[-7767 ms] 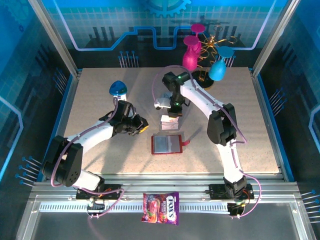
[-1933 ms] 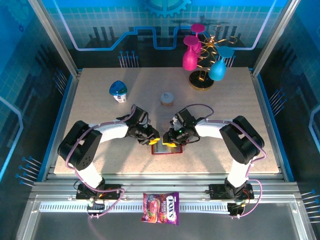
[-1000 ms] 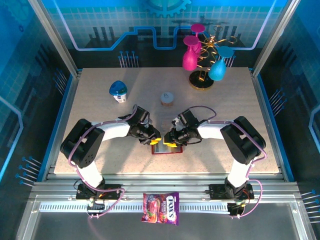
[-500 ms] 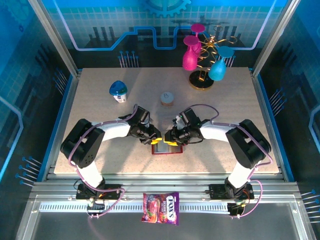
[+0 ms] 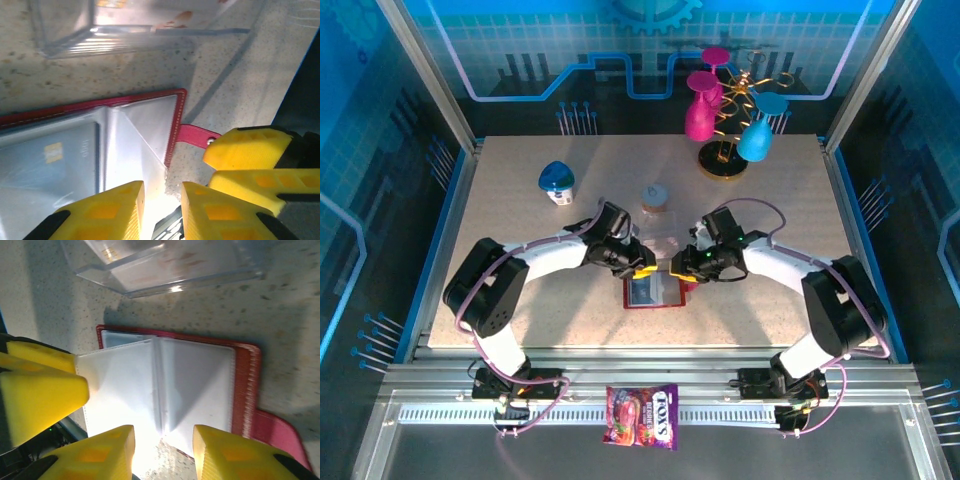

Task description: Take the credit cards out of the card holder

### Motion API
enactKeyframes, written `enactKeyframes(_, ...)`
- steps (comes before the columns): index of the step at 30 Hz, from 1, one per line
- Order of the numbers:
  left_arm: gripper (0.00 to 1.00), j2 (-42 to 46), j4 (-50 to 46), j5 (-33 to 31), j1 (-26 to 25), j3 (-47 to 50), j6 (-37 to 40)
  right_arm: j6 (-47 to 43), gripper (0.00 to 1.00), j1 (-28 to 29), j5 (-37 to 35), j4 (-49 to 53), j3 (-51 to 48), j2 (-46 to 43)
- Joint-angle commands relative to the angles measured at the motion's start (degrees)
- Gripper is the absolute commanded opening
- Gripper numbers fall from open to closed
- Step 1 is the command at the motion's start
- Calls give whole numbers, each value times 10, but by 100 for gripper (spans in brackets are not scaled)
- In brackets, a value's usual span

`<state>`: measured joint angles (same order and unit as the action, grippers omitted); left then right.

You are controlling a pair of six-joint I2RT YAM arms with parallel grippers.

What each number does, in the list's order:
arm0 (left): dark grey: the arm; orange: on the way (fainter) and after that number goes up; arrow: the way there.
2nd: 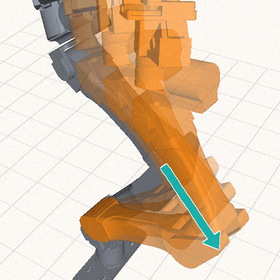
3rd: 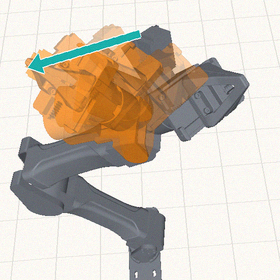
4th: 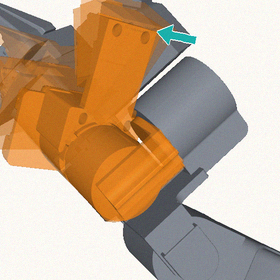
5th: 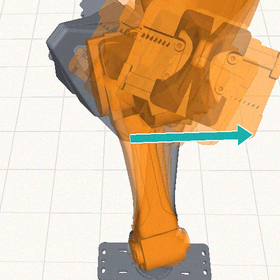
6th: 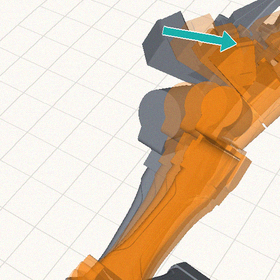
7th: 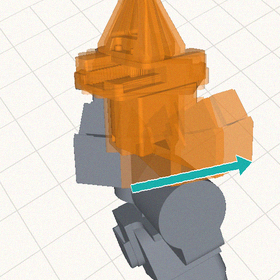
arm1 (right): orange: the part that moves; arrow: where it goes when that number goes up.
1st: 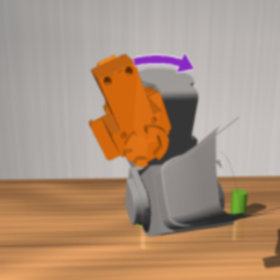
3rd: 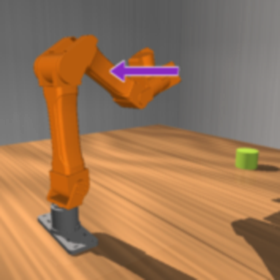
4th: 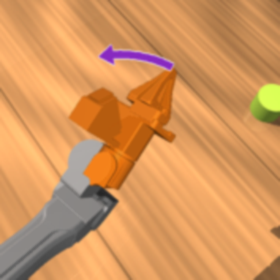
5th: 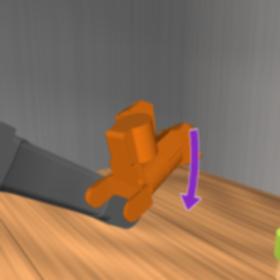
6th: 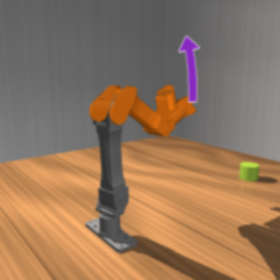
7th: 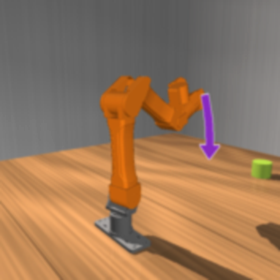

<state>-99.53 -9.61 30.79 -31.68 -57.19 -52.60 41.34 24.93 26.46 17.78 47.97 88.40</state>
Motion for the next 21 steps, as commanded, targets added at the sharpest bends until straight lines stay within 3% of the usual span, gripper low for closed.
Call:
enactKeyframes(1,28,-20,-17,23,-13,-23,-3,-27,37,-24,-15,43,-7,-28)
enactKeyframes(21,38,-93,-27,37,-48,-93,-4,-34,38,-67,-7,42,-53,-70)
